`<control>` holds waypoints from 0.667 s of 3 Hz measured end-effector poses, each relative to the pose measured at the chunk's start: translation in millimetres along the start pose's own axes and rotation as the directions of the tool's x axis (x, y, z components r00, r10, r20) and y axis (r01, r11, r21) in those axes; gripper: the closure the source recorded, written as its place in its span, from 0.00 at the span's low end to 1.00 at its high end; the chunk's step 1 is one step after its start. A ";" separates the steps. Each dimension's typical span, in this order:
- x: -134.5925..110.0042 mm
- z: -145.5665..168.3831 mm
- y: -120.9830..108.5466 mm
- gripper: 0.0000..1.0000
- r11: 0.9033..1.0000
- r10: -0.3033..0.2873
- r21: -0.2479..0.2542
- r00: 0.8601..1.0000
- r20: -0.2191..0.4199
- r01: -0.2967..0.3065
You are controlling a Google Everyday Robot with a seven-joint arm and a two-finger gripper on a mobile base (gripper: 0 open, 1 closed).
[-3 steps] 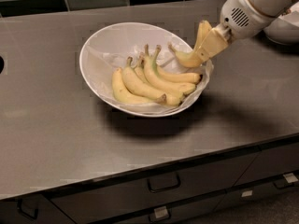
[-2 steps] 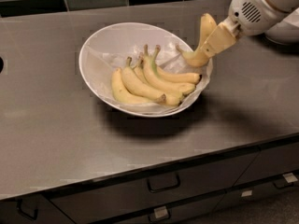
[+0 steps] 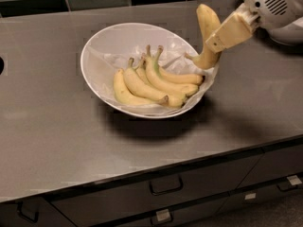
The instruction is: Pick banana from white bowl
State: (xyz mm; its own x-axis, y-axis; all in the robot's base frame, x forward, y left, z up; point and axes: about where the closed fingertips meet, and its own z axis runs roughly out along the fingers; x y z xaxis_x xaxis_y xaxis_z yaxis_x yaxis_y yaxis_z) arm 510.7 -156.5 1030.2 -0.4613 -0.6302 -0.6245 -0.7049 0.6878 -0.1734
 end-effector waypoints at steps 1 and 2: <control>-6.5 -21.3 11.3 1.00 0.999 -0.044 -0.009 0.996 0.080 0.045; -13.2 -40.6 21.7 1.00 0.996 -0.087 -0.021 0.983 0.164 0.092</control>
Offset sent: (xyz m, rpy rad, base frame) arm -0.0479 0.0114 0.0529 0.1394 -0.1970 0.1898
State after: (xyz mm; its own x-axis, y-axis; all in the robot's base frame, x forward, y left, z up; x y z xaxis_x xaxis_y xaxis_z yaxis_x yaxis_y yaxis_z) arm 479.6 -147.9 1065.6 -0.3035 -0.6198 -0.7237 -0.7554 0.6194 -0.2137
